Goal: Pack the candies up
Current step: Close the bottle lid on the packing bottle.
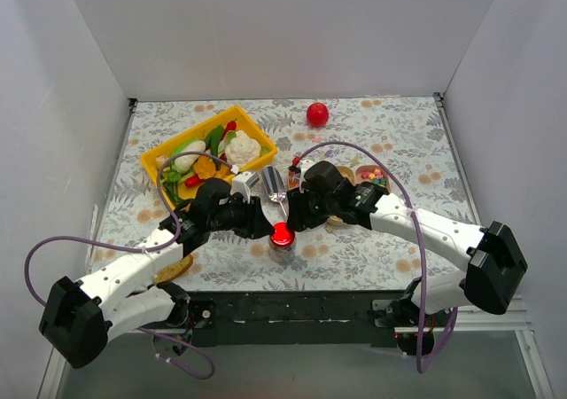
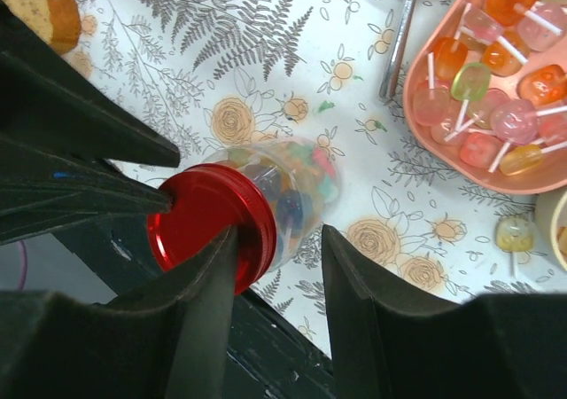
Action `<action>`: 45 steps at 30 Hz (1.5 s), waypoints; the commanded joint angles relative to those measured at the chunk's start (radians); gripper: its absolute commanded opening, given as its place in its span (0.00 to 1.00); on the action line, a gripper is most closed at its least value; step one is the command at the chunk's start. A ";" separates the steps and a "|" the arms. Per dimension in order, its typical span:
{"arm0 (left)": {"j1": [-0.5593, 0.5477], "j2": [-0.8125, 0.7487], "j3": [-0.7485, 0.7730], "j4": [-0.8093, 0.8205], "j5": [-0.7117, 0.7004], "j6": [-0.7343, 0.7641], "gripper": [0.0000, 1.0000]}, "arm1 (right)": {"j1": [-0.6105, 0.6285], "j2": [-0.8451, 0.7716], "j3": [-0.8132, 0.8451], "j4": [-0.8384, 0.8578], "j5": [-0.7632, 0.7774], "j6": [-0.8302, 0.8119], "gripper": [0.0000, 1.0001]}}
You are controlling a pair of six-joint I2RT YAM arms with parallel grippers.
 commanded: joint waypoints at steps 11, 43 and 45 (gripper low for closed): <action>-0.004 -0.042 0.000 -0.044 0.019 0.024 0.19 | -0.006 -0.022 0.028 -0.165 -0.030 -0.184 0.66; -0.004 -0.127 0.070 -0.053 -0.155 0.009 0.76 | 0.014 0.049 0.147 -0.178 -0.029 -0.138 0.71; -0.004 -0.179 0.070 -0.046 -0.191 0.015 0.86 | 0.005 0.041 0.196 -0.192 -0.027 -0.144 0.72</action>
